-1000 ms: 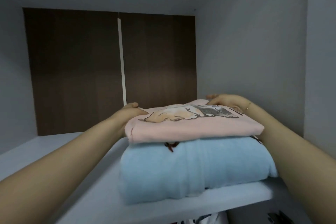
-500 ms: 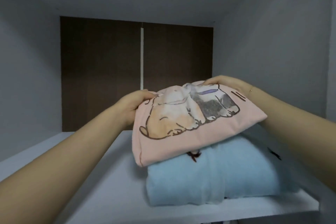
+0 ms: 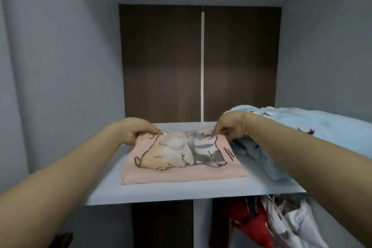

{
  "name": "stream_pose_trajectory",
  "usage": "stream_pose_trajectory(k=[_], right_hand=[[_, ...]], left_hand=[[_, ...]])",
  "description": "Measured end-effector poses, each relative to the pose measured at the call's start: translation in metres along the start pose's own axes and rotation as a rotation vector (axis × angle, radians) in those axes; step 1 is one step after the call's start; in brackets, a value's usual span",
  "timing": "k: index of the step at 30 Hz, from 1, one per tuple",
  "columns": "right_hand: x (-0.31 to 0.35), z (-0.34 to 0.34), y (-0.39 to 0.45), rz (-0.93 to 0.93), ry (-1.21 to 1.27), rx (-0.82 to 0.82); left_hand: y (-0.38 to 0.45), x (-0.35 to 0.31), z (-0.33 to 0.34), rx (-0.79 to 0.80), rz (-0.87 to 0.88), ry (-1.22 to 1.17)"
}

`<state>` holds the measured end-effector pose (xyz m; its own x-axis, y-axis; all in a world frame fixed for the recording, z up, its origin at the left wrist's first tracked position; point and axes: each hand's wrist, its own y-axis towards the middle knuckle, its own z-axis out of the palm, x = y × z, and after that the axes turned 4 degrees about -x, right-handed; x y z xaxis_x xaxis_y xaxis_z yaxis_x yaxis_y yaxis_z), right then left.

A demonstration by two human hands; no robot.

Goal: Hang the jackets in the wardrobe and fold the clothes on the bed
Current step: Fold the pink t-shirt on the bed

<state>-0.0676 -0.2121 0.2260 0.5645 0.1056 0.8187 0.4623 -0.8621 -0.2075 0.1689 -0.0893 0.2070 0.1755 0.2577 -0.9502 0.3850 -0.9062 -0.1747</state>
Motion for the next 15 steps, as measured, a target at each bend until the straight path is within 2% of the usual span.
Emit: stream_pose_trajectory(k=[1,3,4,6,7,9,12,15], right_hand=[[-0.009,0.010,0.001,0.012,-0.202,-0.092],[-0.021,0.030,0.000,-0.031,-0.556,-0.278],[-0.020,0.033,-0.002,-0.100,-0.600,-0.351],[-0.011,0.038,-0.011,-0.272,-0.482,-0.420],[-0.010,0.042,-0.015,-0.352,-0.454,-0.413],[-0.017,0.061,-0.019,-0.416,-0.543,-0.310],[-0.037,0.087,-0.013,-0.387,-0.756,-0.163],[-0.045,0.091,-0.006,-0.372,-0.740,-0.200]], left_hand=[[0.008,0.018,-0.002,-0.038,-0.043,0.152],[0.012,0.028,0.000,-0.173,0.008,0.370],[0.016,0.017,0.001,-0.264,0.070,0.538],[0.007,-0.007,0.018,-0.360,0.205,0.901],[0.008,-0.014,0.029,-0.351,0.275,1.001],[0.013,-0.011,0.050,-0.218,0.362,1.093],[0.021,0.026,0.068,-0.040,0.264,1.137],[0.027,0.041,0.066,-0.031,0.233,1.088]])
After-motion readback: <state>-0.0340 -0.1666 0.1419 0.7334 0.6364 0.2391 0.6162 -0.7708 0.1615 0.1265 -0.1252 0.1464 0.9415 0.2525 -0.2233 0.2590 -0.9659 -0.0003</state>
